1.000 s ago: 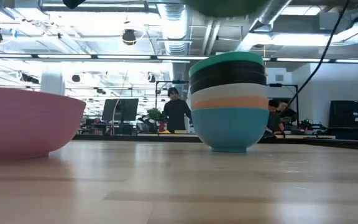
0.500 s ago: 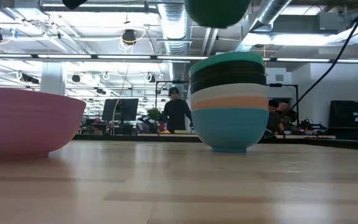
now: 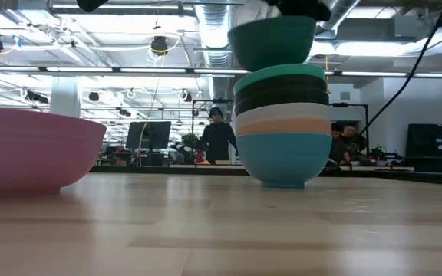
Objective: Nest bowls inside each other
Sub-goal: Stack the green bowl on top of the light blue bowl
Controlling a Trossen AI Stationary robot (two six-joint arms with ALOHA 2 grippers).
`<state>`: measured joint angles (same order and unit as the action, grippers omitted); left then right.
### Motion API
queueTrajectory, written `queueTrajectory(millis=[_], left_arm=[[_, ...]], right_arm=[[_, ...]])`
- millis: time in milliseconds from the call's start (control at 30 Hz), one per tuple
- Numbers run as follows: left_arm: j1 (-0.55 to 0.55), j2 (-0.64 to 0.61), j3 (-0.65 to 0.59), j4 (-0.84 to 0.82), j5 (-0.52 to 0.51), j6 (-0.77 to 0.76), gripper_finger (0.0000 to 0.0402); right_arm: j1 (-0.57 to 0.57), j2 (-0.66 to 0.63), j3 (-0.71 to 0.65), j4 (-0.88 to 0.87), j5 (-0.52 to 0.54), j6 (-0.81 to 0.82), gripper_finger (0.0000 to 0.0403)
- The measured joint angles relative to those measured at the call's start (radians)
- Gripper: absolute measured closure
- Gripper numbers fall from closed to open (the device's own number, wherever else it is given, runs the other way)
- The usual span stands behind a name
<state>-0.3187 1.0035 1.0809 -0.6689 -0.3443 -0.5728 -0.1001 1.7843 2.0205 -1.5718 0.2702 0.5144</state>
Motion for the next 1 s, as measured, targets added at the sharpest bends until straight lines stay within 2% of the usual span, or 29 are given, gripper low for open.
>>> queueTrajectory(millis=[267,500,733,1000], left_arm=[[0.0,0.0,0.0,0.001,-0.021,0.0,0.0318],[0.0,0.0,0.0,0.012,-0.025,-0.009,0.0318],[0.0,0.0,0.0,0.014,-0.025,-0.011,0.0318],[0.0,0.0,0.0,0.045,-0.025,-0.014,0.0318]], right_arm=[[0.0,0.039,-0.036,0.005,-0.104,-0.043,0.0392],[0.0,0.039,-0.139,0.001,-0.083,-0.044,0.039],[0.0,0.038,-0.145,0.026,-0.061,-0.053,0.0355],[0.002,0.07,-0.144,0.058,-0.11,-0.053,0.0329]])
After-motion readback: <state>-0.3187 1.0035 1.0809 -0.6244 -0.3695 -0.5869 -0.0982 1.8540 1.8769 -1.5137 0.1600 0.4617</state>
